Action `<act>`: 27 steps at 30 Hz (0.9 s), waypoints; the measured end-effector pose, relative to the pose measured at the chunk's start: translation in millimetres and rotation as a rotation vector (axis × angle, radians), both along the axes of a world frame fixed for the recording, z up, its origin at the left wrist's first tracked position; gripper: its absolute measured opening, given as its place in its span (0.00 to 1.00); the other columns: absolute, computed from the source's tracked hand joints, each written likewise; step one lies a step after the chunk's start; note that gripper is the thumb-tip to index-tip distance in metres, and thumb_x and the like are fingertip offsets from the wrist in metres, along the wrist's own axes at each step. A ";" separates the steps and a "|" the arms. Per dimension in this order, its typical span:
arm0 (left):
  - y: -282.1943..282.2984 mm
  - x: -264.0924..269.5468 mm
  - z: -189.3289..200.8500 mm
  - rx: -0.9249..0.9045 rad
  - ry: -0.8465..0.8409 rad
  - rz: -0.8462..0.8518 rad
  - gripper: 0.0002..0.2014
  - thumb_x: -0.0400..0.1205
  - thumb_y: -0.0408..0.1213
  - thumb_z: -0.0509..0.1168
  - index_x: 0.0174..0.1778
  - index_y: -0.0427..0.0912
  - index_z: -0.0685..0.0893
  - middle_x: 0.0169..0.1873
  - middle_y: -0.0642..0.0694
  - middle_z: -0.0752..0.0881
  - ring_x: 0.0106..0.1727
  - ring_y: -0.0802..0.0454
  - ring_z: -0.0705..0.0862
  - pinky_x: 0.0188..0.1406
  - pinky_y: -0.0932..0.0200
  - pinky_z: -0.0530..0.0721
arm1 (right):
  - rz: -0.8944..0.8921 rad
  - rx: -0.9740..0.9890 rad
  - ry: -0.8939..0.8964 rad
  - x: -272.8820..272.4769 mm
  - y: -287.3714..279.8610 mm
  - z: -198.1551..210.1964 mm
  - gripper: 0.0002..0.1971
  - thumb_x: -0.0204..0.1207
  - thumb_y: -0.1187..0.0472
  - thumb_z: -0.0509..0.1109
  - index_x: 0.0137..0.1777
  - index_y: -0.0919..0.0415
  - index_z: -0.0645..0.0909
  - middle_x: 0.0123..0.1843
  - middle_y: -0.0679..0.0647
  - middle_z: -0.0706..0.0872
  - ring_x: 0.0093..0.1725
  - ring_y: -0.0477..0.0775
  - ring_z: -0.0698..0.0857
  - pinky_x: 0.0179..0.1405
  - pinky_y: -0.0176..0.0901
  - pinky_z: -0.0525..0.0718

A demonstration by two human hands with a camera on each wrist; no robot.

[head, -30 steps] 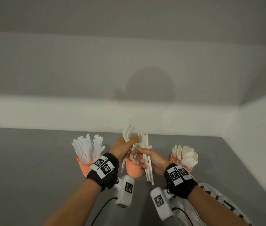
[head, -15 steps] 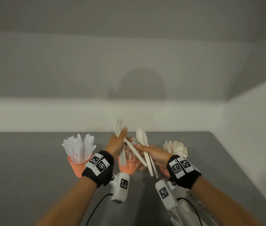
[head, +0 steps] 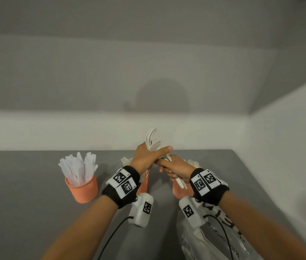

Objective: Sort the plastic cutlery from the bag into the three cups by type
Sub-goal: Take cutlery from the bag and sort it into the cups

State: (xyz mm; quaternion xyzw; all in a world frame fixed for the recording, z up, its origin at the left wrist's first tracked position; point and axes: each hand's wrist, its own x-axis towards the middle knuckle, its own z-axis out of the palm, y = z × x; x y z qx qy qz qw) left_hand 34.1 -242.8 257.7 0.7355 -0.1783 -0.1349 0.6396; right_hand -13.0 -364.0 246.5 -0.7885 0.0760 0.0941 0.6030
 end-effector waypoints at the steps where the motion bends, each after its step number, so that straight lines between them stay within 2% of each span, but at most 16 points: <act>1: -6.4 -0.1 2.5 0.025 -0.054 0.066 0.11 0.72 0.42 0.75 0.33 0.41 0.80 0.22 0.52 0.82 0.22 0.59 0.80 0.23 0.64 0.79 | -0.007 -0.015 -0.003 0.5 -1.8 0.7 0.17 0.81 0.54 0.64 0.31 0.60 0.75 0.12 0.45 0.65 0.11 0.42 0.64 0.15 0.33 0.69; 2: -12.3 0.5 4.3 0.072 -0.114 0.137 0.08 0.73 0.39 0.74 0.39 0.40 0.84 0.31 0.48 0.87 0.33 0.55 0.86 0.35 0.60 0.85 | -0.024 -0.025 -0.011 1.2 -3.9 1.0 0.15 0.80 0.56 0.64 0.32 0.60 0.76 0.13 0.45 0.65 0.11 0.42 0.65 0.16 0.34 0.71; 3: -17.2 0.7 5.9 0.140 -0.172 0.200 0.09 0.74 0.37 0.72 0.45 0.37 0.85 0.39 0.43 0.89 0.43 0.49 0.87 0.45 0.56 0.85 | -0.039 -0.035 -0.031 0.7 -5.8 2.0 0.12 0.80 0.59 0.65 0.34 0.60 0.76 0.14 0.46 0.67 0.12 0.42 0.67 0.17 0.35 0.73; 4: -22.1 0.7 6.8 0.200 -0.226 0.236 0.10 0.75 0.36 0.70 0.48 0.35 0.85 0.44 0.40 0.88 0.48 0.45 0.86 0.48 0.54 0.83 | -0.049 -0.040 -0.064 0.4 -8.0 3.6 0.09 0.79 0.63 0.66 0.37 0.59 0.76 0.17 0.48 0.69 0.14 0.43 0.69 0.20 0.36 0.75; 6: -30.3 -1.1 9.1 0.263 -0.317 0.262 0.10 0.76 0.35 0.66 0.49 0.34 0.83 0.45 0.39 0.87 0.46 0.44 0.83 0.43 0.57 0.78 | -0.051 -0.037 -0.144 -0.1 -13.9 8.7 0.04 0.77 0.69 0.65 0.44 0.60 0.76 0.26 0.53 0.76 0.23 0.47 0.76 0.30 0.40 0.80; 8: -37.9 -4.1 11.2 0.269 -0.367 0.278 0.10 0.77 0.36 0.65 0.51 0.35 0.81 0.45 0.40 0.86 0.42 0.49 0.79 0.40 0.61 0.72 | -0.063 -0.010 -0.205 -1.0 -21.6 14.9 0.09 0.77 0.72 0.62 0.54 0.62 0.76 0.39 0.58 0.82 0.37 0.51 0.82 0.46 0.43 0.83; 10: -45.4 -6.4 12.1 0.250 -0.391 0.289 0.11 0.78 0.37 0.64 0.53 0.35 0.80 0.44 0.42 0.85 0.42 0.50 0.78 0.40 0.62 0.72 | -0.101 0.063 -0.238 -1.8 -28.2 18.3 0.12 0.78 0.72 0.56 0.56 0.62 0.76 0.48 0.64 0.83 0.46 0.54 0.82 0.58 0.50 0.81; 12: -54.1 -6.7 11.3 0.193 -0.390 0.261 0.11 0.78 0.37 0.65 0.52 0.35 0.80 0.44 0.41 0.86 0.43 0.48 0.81 0.40 0.61 0.74 | -0.137 0.117 -0.268 -1.4 -33.3 16.6 0.14 0.81 0.72 0.52 0.61 0.65 0.74 0.55 0.70 0.81 0.50 0.58 0.80 0.64 0.57 0.79; 14: -59.7 -8.0 10.4 0.122 -0.361 0.212 0.12 0.79 0.38 0.66 0.53 0.35 0.81 0.43 0.41 0.86 0.43 0.47 0.83 0.37 0.62 0.77 | -0.165 0.130 -0.284 -0.2 -39.3 12.5 0.13 0.83 0.70 0.51 0.62 0.65 0.73 0.54 0.70 0.81 0.49 0.59 0.81 0.63 0.58 0.80; 16: -58.4 -6.7 7.0 0.036 -0.268 0.199 0.13 0.79 0.42 0.67 0.50 0.34 0.82 0.36 0.45 0.83 0.35 0.52 0.81 0.31 0.67 0.75 | -0.207 0.138 -0.300 -0.2 -48.6 9.7 0.11 0.83 0.71 0.51 0.57 0.62 0.74 0.43 0.64 0.82 0.42 0.55 0.82 0.53 0.50 0.82; 18: -49.5 -2.4 1.8 -0.051 -0.148 0.244 0.14 0.79 0.46 0.66 0.36 0.37 0.81 0.24 0.47 0.77 0.23 0.56 0.74 0.24 0.68 0.73 | -0.283 0.179 -0.300 -1.7 -60.9 7.2 0.14 0.80 0.73 0.50 0.50 0.60 0.75 0.35 0.58 0.79 0.39 0.53 0.83 0.47 0.42 0.80; 20: -35.6 5.1 -4.7 -0.132 -0.069 0.336 0.20 0.81 0.48 0.64 0.26 0.41 0.74 0.18 0.47 0.74 0.16 0.59 0.71 0.23 0.66 0.75 | -0.345 0.241 -0.306 -2.6 -72.1 3.7 0.15 0.79 0.74 0.49 0.45 0.58 0.75 0.33 0.58 0.79 0.39 0.54 0.83 0.48 0.42 0.79; 23: -10.8 16.5 -13.6 -0.230 -0.043 0.488 0.22 0.81 0.50 0.62 0.23 0.43 0.72 0.15 0.48 0.74 0.14 0.60 0.72 0.26 0.63 0.77 | -0.392 0.314 -0.312 -3.0 -81.8 -2.4 0.14 0.78 0.75 0.50 0.41 0.60 0.75 0.32 0.58 0.80 0.40 0.56 0.84 0.51 0.46 0.79; 27: 10.5 28.2 -26.4 -0.268 -0.103 0.587 0.23 0.81 0.49 0.62 0.22 0.44 0.70 0.11 0.52 0.73 0.14 0.58 0.72 0.24 0.62 0.76 | -0.412 0.330 -0.330 -0.8 -86.5 -10.1 0.15 0.80 0.73 0.51 0.38 0.60 0.74 0.32 0.57 0.80 0.37 0.53 0.86 0.44 0.43 0.80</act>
